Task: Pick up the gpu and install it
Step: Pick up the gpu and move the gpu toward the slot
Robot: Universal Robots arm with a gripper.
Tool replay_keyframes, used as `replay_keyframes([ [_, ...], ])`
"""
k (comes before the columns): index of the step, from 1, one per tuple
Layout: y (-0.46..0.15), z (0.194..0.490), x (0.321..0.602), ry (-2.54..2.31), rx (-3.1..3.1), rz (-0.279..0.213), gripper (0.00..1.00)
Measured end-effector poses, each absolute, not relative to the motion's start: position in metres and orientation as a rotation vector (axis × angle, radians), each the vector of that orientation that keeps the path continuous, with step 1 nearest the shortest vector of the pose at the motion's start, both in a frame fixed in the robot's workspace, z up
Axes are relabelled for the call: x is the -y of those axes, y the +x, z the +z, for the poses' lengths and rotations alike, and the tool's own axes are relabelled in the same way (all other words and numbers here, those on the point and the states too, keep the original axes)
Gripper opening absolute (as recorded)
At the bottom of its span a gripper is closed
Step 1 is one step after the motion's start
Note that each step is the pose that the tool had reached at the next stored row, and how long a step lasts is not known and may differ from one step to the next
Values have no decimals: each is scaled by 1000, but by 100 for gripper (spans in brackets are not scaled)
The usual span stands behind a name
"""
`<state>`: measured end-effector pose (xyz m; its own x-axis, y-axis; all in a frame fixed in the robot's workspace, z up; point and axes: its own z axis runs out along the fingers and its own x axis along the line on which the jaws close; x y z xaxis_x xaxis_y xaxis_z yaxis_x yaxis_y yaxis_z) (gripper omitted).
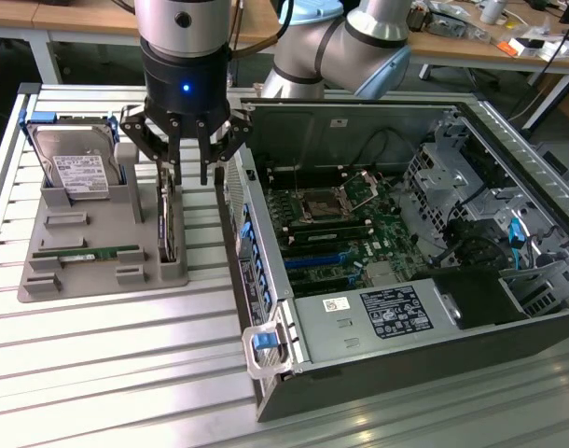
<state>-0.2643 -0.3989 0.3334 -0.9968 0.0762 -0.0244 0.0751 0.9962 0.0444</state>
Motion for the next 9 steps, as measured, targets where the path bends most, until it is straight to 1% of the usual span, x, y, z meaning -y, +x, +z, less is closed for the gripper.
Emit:
replay_keyframes([
  [9, -264, 332, 399, 118, -3112, 68, 36],
])
